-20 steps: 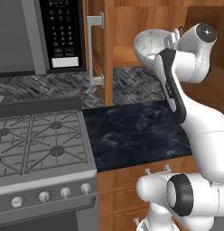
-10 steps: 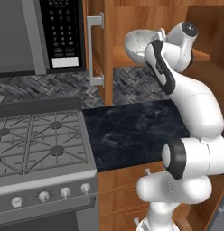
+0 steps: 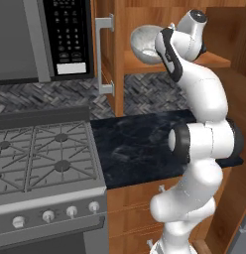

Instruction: Pick the mug and place it in the sink. Pick the bowl and place it in the open cabinet and then close the cabinet.

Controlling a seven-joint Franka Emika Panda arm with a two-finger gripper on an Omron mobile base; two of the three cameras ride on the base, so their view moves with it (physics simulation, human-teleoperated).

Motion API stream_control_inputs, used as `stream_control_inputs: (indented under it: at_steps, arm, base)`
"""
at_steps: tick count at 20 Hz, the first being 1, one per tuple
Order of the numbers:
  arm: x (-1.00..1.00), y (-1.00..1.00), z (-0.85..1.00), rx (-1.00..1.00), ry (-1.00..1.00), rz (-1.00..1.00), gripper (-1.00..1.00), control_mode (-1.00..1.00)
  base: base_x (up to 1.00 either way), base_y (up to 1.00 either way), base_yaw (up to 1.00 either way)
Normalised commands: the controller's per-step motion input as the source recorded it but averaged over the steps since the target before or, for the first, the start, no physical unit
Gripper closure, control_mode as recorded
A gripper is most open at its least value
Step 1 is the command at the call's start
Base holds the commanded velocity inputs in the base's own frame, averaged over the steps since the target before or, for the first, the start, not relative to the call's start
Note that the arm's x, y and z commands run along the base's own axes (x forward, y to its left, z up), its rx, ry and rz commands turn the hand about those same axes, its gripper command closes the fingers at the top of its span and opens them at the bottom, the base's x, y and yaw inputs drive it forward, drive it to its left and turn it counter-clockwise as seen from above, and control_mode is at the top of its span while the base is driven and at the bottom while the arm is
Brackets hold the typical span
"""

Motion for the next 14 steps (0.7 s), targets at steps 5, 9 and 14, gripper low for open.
stream_control_inputs:
  at_steps: [5,9,14]
  arm:
    - [0.68,0.00,0.00,0.00,0.23,0.00,1.00,-1.00]
    - [0.47,0.00,-0.02,0.00,0.18,0.00,1.00,-1.00]
    - [0.12,0.00,-0.17,0.03,0.01,0.00,-1.00,-1.00]
  base:
    - [0.00,0.00,0.00]
    - [0.00,0.00,0.00]
    - [0.00,0.00,0.00]
